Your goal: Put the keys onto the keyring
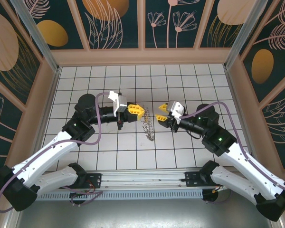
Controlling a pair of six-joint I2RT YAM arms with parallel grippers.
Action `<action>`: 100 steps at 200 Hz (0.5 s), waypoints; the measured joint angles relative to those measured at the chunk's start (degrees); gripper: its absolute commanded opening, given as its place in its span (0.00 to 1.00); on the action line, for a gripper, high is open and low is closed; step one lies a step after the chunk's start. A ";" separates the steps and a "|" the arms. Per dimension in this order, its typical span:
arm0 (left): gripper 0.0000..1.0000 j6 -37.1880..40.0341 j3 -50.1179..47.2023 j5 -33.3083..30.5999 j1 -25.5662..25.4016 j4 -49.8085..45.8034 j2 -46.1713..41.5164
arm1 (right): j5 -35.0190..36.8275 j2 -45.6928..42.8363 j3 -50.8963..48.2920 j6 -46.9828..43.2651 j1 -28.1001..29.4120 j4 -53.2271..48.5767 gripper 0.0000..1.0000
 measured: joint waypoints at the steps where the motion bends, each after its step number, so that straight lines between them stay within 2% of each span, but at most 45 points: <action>1: 0.00 0.02 0.02 0.04 0.00 -0.04 0.00 | -0.37 0.00 0.04 0.04 -0.04 0.17 0.34; 49: 0.00 0.87 0.81 1.99 0.00 -2.34 0.52 | -10.34 1.79 1.64 1.57 -0.24 3.74 0.36; 100: 0.00 1.09 0.96 2.69 0.00 -2.56 1.11 | -14.97 2.89 1.64 4.28 -0.31 8.52 0.34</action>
